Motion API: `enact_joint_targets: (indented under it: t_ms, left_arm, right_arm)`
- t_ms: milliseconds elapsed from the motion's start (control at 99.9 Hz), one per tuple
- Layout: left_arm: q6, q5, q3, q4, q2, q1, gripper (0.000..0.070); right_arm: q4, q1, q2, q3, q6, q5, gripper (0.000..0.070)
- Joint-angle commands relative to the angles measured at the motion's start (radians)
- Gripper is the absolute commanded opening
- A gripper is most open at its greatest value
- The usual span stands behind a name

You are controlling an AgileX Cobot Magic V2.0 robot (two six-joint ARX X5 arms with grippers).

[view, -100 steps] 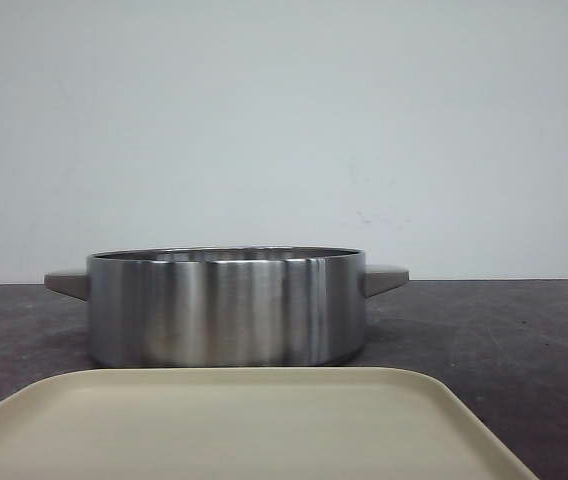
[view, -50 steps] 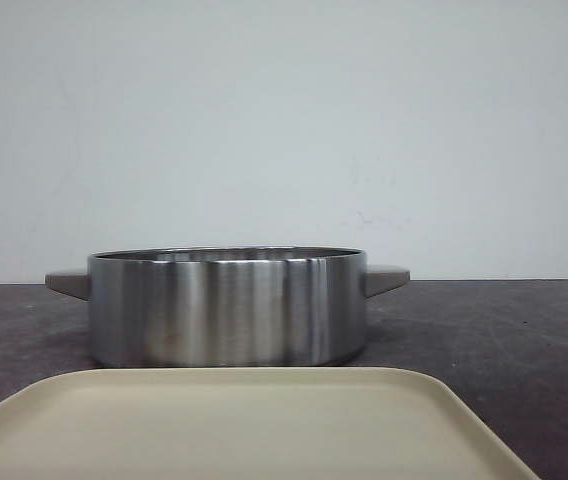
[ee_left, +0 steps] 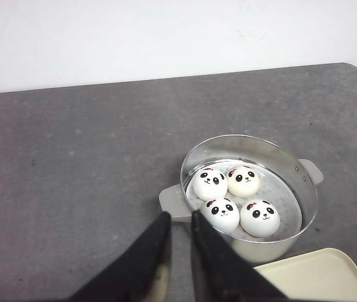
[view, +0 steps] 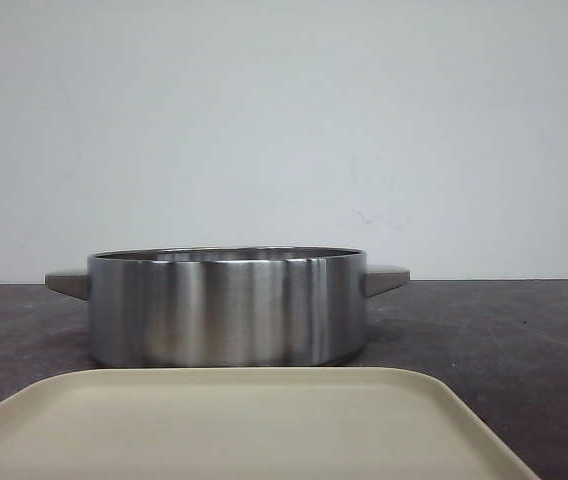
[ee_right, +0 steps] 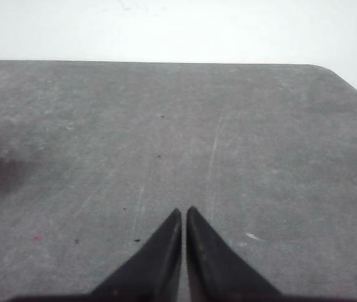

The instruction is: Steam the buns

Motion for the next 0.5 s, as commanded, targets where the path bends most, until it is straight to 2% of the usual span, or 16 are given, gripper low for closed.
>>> enact_joint_targets:
  t_ms: [0,90,190,250,401,491]
  left_arm:
    - [0.01,-0.004,0.014,0.009,0.005,-0.008,0.0016]
    - [0.051,-0.004,0.014,0.012,0.004,0.014,0.0017]
    - [0.035,-0.003,-0.021,0.066,-0.019,0.058,0.0023]
    - [0.035,0.0,-0.098,0.193,-0.051,0.098,0.0027]
    - [0.031,0.001,-0.424,0.624,-0.171,0.256,0.0026]
    - [-0.013,0.04,-0.628,0.785,-0.246,0.356,0.0027]
  right_arm:
    - [0.013,0.001,-0.001,-0.004,-0.008,0.0,0.0006]
    - [0.013,0.001,-0.001,-0.004,-0.008,0.0,0.0006]
    - [0.013,0.001,-0.001,-0.004,-0.008,0.0,0.0006]
    - [0.013,0.001,-0.001,-0.004,-0.008,0.0,0.0006]
    - [0.013,0.001,-0.001,-0.004,-0.008,0.0,0.0006]
    - [0.013,0.001,-0.001,-0.004,-0.008,0.0,0.0006]
